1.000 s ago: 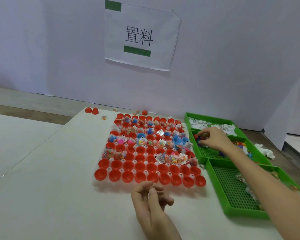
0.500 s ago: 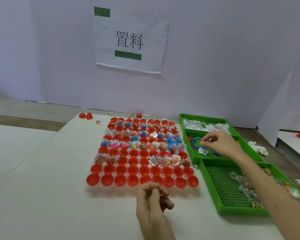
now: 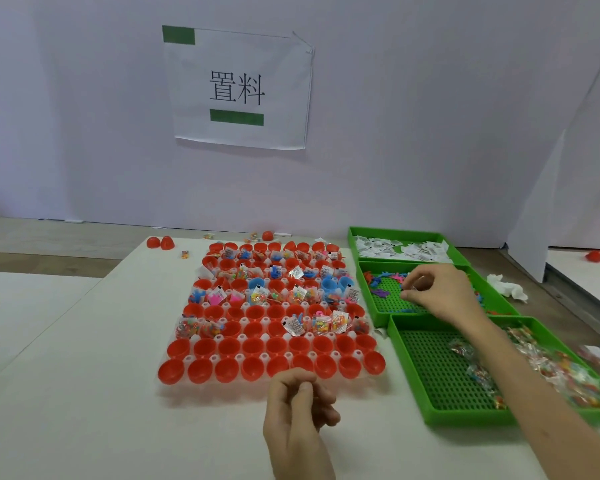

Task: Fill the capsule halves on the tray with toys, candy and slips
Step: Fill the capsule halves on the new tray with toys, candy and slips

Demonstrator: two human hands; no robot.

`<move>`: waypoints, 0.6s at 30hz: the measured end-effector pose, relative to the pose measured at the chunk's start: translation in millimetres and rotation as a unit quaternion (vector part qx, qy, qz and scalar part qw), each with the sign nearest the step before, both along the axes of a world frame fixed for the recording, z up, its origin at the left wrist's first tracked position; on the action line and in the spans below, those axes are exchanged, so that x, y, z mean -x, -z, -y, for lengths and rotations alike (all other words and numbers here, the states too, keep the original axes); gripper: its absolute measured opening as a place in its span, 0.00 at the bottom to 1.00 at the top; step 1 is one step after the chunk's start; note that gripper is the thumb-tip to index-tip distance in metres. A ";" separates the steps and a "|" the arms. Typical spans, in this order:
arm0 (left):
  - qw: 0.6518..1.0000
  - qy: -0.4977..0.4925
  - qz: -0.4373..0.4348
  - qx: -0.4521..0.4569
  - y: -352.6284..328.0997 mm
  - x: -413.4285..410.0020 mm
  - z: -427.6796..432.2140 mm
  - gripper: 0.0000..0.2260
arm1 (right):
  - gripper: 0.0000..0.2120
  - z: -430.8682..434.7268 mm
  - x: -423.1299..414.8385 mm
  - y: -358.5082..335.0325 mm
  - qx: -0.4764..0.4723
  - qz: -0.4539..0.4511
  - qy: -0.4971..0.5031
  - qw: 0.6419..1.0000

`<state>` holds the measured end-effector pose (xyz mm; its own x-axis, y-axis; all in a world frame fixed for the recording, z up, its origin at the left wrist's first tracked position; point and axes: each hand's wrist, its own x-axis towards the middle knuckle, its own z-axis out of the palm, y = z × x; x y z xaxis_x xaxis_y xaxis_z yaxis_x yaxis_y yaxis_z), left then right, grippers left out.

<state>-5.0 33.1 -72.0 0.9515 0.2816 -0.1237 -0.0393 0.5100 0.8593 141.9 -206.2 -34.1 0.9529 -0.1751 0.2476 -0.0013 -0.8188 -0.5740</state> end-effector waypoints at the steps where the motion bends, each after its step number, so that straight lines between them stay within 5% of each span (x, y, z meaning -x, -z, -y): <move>1: 1.000 0.005 0.001 -0.003 0.6 0.2 0.2 0.12 | 0.08 0.5 3.3 -2.2 -0.031 0.011 0.001 0.999; 18: 0.999 0.041 -0.006 0.022 4.0 -2.0 4.8 0.12 | 0.11 33.0 42.3 -1.8 -0.167 0.041 0.047 0.984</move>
<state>-3.0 28.3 -76.0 0.9697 0.1960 -0.1459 0.0148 0.5490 0.8357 99.5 -239.1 -32.2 0.9082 -0.3458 0.2357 -0.0109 -0.5825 -0.8127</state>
